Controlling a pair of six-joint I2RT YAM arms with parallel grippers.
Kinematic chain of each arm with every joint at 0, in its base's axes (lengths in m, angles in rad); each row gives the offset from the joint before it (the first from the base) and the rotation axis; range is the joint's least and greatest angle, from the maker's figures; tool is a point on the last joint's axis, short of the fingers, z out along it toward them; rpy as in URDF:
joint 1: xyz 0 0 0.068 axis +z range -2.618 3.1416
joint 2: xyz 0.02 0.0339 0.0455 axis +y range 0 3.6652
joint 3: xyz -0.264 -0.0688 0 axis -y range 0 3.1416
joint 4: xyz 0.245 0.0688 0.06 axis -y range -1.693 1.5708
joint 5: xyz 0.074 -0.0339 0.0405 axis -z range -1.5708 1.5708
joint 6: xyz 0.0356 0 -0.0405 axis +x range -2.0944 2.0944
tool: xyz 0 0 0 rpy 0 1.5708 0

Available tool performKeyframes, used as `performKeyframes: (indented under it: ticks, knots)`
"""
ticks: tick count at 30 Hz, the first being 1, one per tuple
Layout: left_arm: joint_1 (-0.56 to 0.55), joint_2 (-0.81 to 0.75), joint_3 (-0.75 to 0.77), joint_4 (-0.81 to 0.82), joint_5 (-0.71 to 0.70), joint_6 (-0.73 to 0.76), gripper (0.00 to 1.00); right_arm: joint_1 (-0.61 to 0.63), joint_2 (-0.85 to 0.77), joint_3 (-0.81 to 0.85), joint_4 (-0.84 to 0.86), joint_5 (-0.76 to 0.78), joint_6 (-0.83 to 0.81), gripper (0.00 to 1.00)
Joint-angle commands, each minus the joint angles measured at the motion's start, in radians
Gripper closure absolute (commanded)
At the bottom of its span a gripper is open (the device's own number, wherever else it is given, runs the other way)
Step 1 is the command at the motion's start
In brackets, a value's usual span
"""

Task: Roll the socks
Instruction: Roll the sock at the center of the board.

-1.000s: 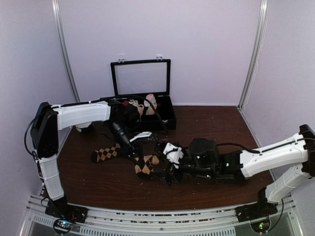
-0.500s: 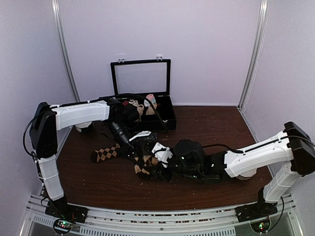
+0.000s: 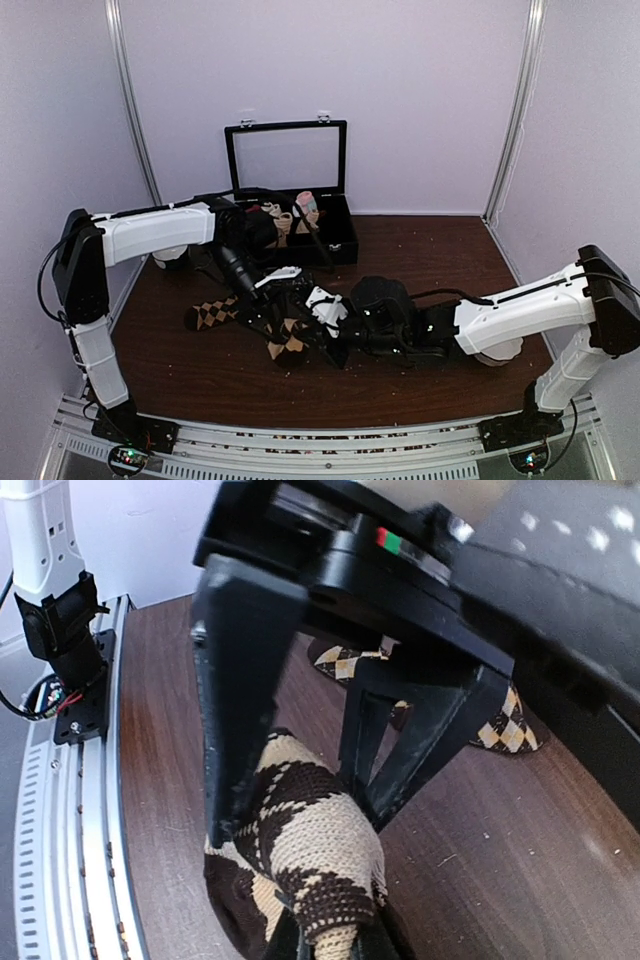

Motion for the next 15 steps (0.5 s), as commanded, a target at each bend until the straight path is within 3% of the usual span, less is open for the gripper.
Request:
performKeyframes:
  ticks: [1,7,15]
  knots:
    - [-0.009,-0.111,-0.039,0.105,-0.103,-0.035,0.48,-0.031,0.021,0.02,-0.018,-0.038,0.174,1.0]
    - [-0.048,-0.227,-0.132,0.27,-0.266,-0.063,0.48,-0.1,0.057,0.0,0.099,-0.152,0.431,1.0]
    - [-0.086,-0.243,-0.167,0.323,-0.356,-0.089,0.47,-0.116,0.083,0.016,0.13,-0.2,0.493,1.0]
